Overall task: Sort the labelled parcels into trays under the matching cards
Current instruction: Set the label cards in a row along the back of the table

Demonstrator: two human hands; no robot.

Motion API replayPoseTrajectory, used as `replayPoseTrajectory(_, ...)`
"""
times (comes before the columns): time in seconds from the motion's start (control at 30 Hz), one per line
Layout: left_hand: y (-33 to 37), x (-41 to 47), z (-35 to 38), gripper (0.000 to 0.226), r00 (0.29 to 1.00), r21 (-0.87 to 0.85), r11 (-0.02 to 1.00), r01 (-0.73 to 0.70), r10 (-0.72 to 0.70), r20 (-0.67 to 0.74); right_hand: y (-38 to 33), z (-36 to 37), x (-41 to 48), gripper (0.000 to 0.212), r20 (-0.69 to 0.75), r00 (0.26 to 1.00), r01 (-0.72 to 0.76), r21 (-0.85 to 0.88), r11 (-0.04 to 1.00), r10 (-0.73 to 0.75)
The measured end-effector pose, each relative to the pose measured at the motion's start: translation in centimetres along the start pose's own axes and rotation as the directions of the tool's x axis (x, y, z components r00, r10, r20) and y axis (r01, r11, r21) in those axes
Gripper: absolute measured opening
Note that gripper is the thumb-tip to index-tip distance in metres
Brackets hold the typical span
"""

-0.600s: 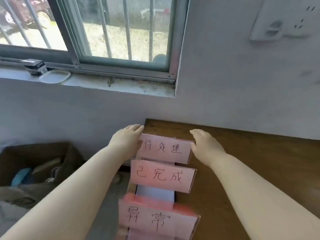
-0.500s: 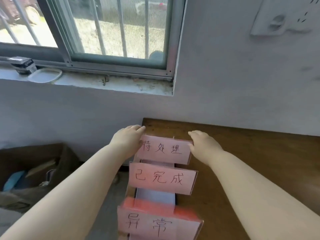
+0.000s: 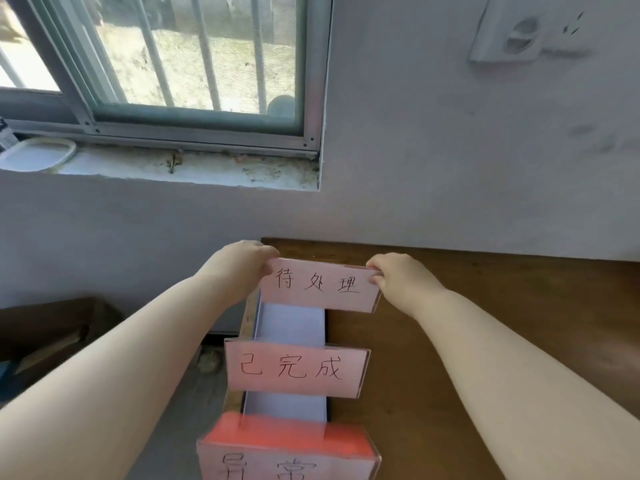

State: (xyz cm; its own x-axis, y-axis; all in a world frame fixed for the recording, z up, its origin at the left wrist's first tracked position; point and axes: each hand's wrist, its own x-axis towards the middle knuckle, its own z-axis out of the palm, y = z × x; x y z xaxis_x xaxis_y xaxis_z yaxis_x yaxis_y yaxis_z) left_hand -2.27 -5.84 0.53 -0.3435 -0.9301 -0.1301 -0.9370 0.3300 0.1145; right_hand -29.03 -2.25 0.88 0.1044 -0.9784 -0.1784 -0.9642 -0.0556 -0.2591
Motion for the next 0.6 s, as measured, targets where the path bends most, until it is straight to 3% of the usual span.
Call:
replayPoseTrajectory(0.23, 5.8, 5.5, -2.0, 0.032, 0.999, 0.045, 0.998, -0.037, 0.039, -0.038, 6.4, -3.9, 2.2, 0.034, -0.041, 0.999, -0.023, 0.034, 0.999, 0.024)
replayPoseTrajectory(0.6, 6.8, 14.3, 3.0, 0.039, 0.986, 0.097, 0.984, 0.152, -0.158, 0.052, 12.7, -0.2, 12.1, 0.026, 0.057, 0.991, 0.119, 0.102, 0.988, -0.125)
